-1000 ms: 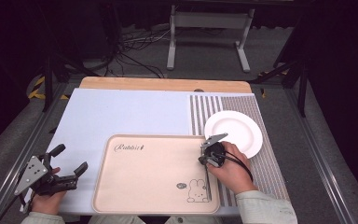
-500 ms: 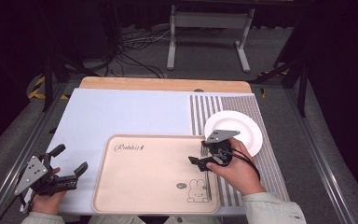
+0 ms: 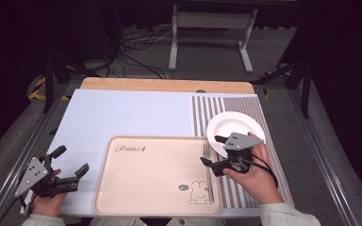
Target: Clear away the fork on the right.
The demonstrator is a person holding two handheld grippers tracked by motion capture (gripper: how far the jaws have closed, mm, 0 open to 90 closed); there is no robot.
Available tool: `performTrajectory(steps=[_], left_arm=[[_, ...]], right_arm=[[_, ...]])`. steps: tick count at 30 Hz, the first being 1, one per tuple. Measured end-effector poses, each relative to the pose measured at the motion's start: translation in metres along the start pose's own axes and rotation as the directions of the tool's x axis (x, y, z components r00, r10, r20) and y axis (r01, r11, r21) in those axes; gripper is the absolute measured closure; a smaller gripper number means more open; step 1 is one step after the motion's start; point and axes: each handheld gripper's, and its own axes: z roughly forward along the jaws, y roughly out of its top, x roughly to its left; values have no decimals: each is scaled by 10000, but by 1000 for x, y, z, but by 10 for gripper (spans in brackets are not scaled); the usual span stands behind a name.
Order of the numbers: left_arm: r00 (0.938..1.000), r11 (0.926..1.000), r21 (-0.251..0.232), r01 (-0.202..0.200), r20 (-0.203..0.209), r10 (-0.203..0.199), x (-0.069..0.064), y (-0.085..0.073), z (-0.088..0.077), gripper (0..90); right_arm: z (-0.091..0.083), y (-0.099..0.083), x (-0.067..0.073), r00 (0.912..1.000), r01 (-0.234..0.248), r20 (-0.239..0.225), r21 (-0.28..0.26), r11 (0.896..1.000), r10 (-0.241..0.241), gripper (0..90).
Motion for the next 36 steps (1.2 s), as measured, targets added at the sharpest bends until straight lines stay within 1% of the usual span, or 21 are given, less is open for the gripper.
performTrajectory(steps=[1, 2, 3, 5, 7, 8, 10, 11, 13, 14, 16, 19, 22, 23, 24, 25, 26, 28, 30, 33, 36], left_arm=[[10000, 10000, 0, 0, 0, 0, 0, 0, 0, 3], [10000, 10000, 4, -5, -2, 5, 0, 0, 0, 3], [10000, 10000, 4, -5, -2, 5, 0, 0, 0, 3], [10000, 10000, -21, 6, -13, -6, 0, 0, 0, 3], [10000, 10000, -22, 9, -12, -9, 0, 0, 0, 3], [10000, 10000, -24, 23, -20, -23, 0, 0, 0, 3], [10000, 10000, -20, 10, -16, -10, -1, 0, 1, 3], [10000, 10000, -19, 7, -17, -7, -1, 0, 1, 3], [10000, 10000, -20, 18, -21, -18, -1, 0, 0, 3], [10000, 10000, -21, 21, -23, -21, -1, 0, 0, 3], [10000, 10000, -19, 17, -21, -17, -1, 0, 1, 3], [10000, 10000, -18, 19, -14, -19, -1, 0, 1, 3], [10000, 10000, -23, 23, -14, -23, -1, 0, 1, 3], [10000, 10000, -23, 23, -14, -23, -1, 0, 1, 3], [10000, 10000, -31, 32, -17, -32, -1, 0, 1, 3], [10000, 10000, -31, 31, -16, -31, -1, 0, 1, 3], [10000, 10000, -29, 31, -13, -31, -1, 0, 1, 3], [10000, 10000, -21, 29, -11, -29, -1, 0, 1, 3], [10000, 10000, -29, 36, -29, -36, 0, 0, 0, 3], [10000, 10000, -37, 27, -24, -27, 0, 1, 0, 3], [10000, 10000, -78, 21, -30, -22, 0, 1, 0, 3]], right_arm=[[0, 0, 0, 10000, 0, 0, 0, 10000, 0, 139], [-7, -4, -3, 9999, 36, 120, -273, 9996, -33, 140], [-7, -4, -3, 9999, 36, 120, -273, 9996, -33, 140], [-16, -9, -6, 9997, -65, 233, -657, 9978, 80, 140], [-21, -13, -8, 9994, -147, 306, -832, 9964, 173, 140], [-21, -13, -8, 9994, -147, 306, -832, 9964, 173, 140], [-26, -19, -11, 9988, -249, 398, -1045, 9942, 292, 140], [-30, -25, -14, 9984, -330, 419, -1308, 9909, 388, 140], [-31, -27, -15, 9983, -346, 412, -1424, 9892, 409, 140], [-36, -33, -19, 9972, -498, 464, -1686, 9844, 584, 138], [-38, -36, -20, 9966, -542, 514, -1783, 9825, 643, 138], [-44, -44, -24, 9938, -584, 803, -2051, 9770, 763, 138], [-48, -52, -27, 9917, -737, 858, -2325, 9698, 960, 138], [-48, -52, -27, 9917, -737, 858, -2325, 9698, 960, 138], [-50, -59, -28, 9902, -821, 893, -2471, 9655, 1070, 138], [-50, -59, -28, 9902, -821, 893, -2471, 9655, 1070, 138], [-50, -62, -29, 9894, -868, 911, -2542, 9632, 1132, 138], [-51, -68, -28, 9882, -784, 1061, -2693, 9599, 1104, 138], [-53, -73, -29, 9884, -750, 1056, -2865, 9551, 1093, 138], [-55, -80, -29, 9883, -653, 1129, -2968, 9527, 1030, 138], [-57, -90, -31, 9860, -717, 1216, -3089, 9484, 1142, 138]])
